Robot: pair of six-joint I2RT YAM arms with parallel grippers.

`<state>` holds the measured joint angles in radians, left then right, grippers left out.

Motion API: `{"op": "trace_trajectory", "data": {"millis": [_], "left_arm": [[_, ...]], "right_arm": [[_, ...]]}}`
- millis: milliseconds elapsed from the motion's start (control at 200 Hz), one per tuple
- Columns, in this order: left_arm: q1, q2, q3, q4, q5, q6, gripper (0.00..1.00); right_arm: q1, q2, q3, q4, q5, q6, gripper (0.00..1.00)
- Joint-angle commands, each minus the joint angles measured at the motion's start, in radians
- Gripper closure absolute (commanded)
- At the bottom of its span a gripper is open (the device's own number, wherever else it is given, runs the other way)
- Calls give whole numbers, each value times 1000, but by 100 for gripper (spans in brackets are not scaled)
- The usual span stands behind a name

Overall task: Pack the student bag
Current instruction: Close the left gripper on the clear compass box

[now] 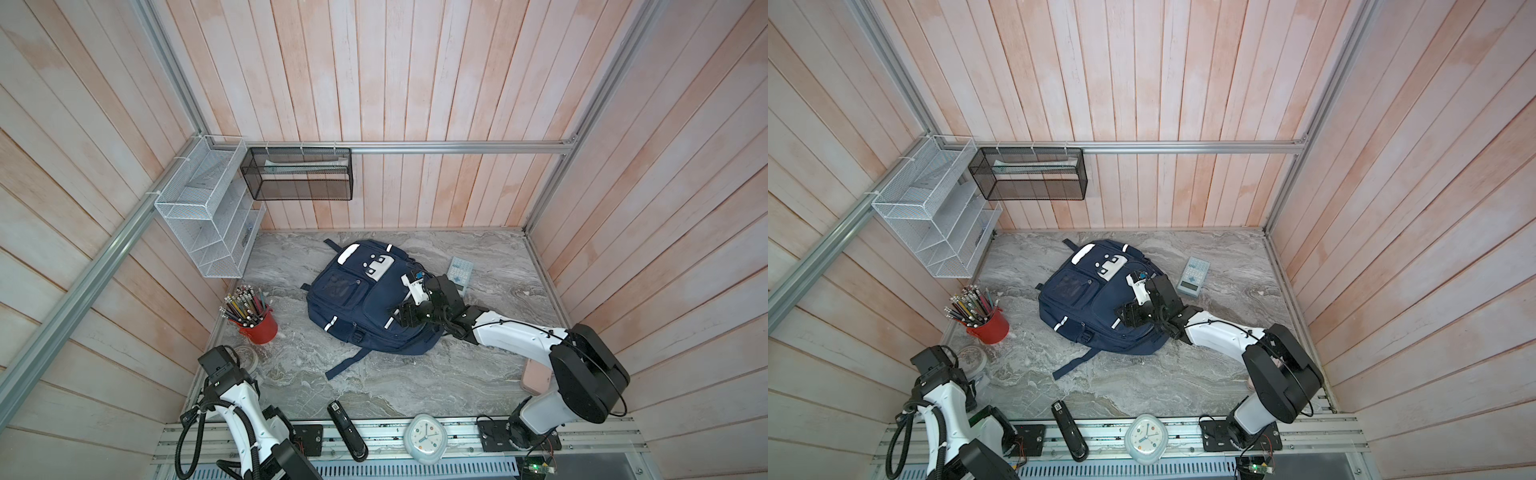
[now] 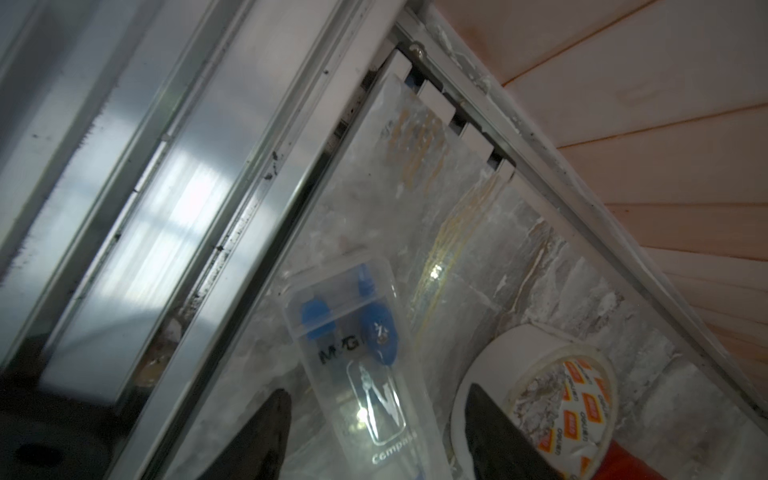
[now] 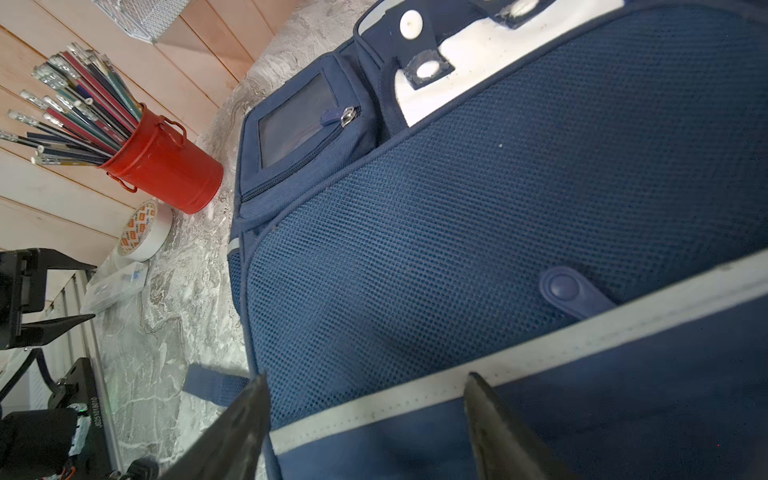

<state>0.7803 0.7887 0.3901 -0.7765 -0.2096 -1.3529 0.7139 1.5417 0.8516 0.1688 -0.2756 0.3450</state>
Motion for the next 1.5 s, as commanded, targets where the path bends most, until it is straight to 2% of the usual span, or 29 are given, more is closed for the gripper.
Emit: {"op": "trace_trajectory", "data": {"millis": [0,485,595,695,885,970,1060,1120,1200,1345,1495], "left_arm": [[16,31,11,55,-11,38,35],[27,205,32,148,40,85,41],[26,256,56,152,54,110,54],[26,288,70,149,67,127,55],[26,297,74,138,96,187,62],[26,302,81,114,97,213,68],[16,286,45,111,165,208,74],[3,254,15,109,199,191,75],[-38,205,2,80,190,172,75],[-170,115,-23,50,218,87,77],[-321,97,-18,19,218,-3,80]], "right_arm": [[6,14,26,-17,-12,-2,26],[6,33,31,-10,-18,4,26],[6,35,34,-18,-17,-2,27],[7,29,37,-31,6,-16,26],[7,21,33,-31,14,-24,26],[6,20,37,-35,14,-29,27],[6,18,34,-33,12,-29,27],[6,17,37,-33,7,-29,26],[6,20,37,-33,3,-28,27],[6,13,37,-35,3,-29,27],[6,4,32,-37,14,-32,26]]}}
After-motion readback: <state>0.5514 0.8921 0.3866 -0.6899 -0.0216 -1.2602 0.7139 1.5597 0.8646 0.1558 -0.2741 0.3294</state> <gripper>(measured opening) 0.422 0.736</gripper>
